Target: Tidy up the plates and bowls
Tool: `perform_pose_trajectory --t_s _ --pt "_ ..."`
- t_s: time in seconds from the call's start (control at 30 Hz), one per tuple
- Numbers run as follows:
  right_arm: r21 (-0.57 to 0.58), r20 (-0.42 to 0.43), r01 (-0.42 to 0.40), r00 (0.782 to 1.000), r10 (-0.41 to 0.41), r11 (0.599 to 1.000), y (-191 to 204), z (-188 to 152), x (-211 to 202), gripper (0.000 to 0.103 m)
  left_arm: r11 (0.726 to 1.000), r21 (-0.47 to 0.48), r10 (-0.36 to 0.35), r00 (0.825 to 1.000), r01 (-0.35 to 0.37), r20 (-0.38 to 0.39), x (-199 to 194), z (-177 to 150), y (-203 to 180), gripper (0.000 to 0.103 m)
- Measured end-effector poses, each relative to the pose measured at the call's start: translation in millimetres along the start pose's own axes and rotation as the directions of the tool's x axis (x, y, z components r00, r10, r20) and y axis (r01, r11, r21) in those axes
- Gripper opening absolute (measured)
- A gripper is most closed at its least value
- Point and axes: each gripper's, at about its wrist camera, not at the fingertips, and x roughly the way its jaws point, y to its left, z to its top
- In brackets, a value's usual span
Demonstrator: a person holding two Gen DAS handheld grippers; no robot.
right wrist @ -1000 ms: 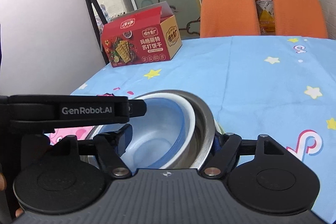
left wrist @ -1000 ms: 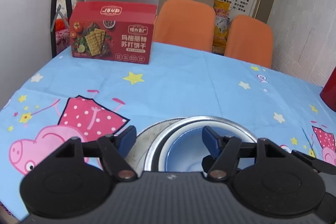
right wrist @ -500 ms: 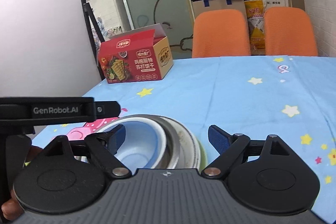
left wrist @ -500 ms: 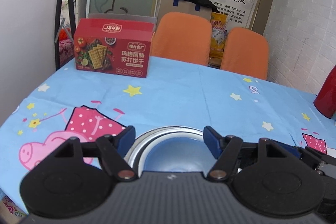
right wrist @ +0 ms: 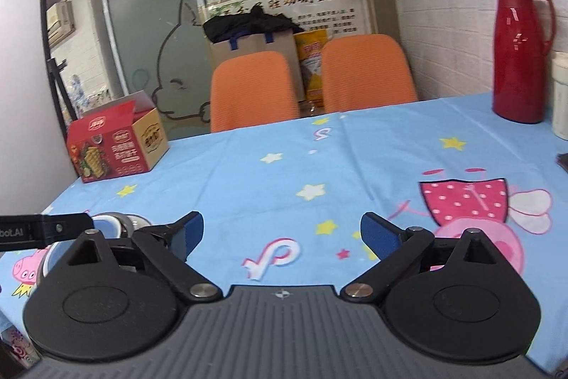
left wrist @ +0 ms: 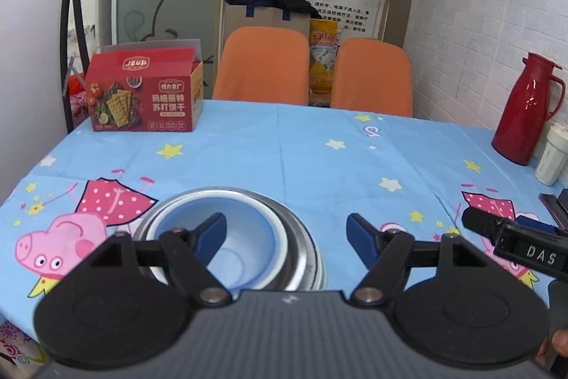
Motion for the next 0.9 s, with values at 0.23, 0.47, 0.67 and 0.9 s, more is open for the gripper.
perform_pose_trajectory --t_s 0.23,0.47,0.67,0.9 --pt "0.065 0.038 0.123 0.991 -0.125 0.990 -28 -9 -41 0.103 0.997 0.064 -0.044 0.999 0.043 0.013 -25 -26 -31 0.074" --pt "0.012 -0.015 0.148 0.989 -0.148 0.989 -26 -39 -61 0.103 0.996 0.053 -0.074 0.997 0.076 -0.038 -30 -60 -39 0.074" --pt "-0.017 -0.043 0.111 0.993 -0.111 0.994 -16 -59 -70 0.103 0.996 0.049 -0.072 0.995 0.076 -0.065 -35 -77 -38 0.074" --pt "-0.035 -0.034 0.079 0.996 -0.081 0.996 -6 -65 -78 0.103 0.997 0.046 -0.058 0.998 0.059 -0.039 -43 -86 -37 0.074"
